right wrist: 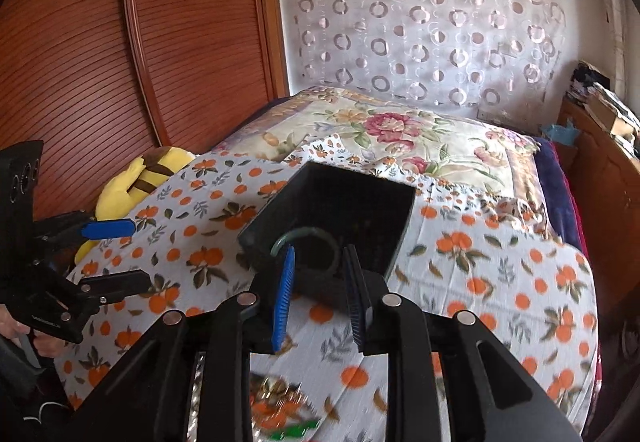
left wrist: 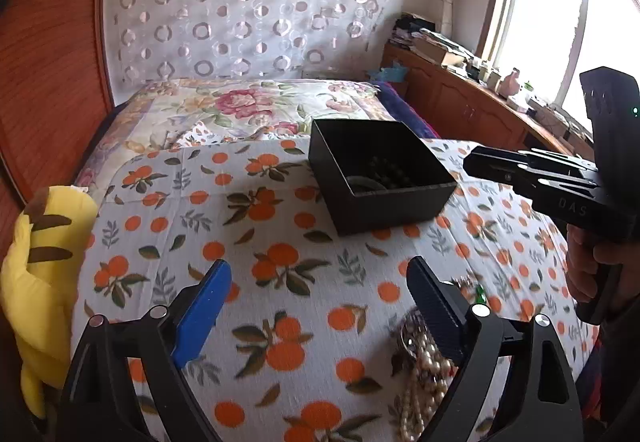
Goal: Organize jewelry
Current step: 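Move both open tools back over the jewelry pile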
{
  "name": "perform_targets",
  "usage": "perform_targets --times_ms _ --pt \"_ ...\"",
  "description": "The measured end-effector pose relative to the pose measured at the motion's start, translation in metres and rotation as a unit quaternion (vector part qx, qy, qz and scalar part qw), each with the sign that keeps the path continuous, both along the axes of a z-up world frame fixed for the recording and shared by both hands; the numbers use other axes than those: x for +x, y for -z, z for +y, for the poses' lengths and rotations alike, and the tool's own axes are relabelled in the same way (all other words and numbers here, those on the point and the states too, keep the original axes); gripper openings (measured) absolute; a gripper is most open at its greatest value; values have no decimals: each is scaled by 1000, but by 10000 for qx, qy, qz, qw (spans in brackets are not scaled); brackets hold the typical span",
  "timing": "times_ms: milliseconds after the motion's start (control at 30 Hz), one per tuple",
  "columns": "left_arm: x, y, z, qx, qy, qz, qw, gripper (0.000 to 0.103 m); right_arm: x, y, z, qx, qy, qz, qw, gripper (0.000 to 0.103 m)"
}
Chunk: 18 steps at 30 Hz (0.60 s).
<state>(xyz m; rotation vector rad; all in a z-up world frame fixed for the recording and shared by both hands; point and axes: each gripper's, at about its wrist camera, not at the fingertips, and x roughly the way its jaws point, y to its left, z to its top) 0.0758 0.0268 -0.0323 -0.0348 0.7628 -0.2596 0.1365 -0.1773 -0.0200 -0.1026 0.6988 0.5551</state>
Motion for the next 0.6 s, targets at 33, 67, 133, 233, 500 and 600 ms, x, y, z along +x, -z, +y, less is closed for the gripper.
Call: perform_targets --times_ms 33,67,133,233,500,600 --pt "-3 1 -1 8 17 3 10000 86 -5 3 -1 2 19 15 10000 27" --pt "-7 1 -1 8 31 6 10000 86 -11 5 -3 1 40 43 10000 27" --pt "-14 4 -3 -6 61 30 10000 87 -18 9 -6 19 62 94 9999 27" --pt "-24 9 -8 -9 124 95 9999 87 -32 16 -10 11 100 148 9998 27" --pt "-37 21 -26 -68 350 305 9989 90 -69 41 -25 33 193 386 9991 27" --pt "-34 23 -35 -64 481 370 9981 90 -81 51 -28 -9 228 428 9988 27"
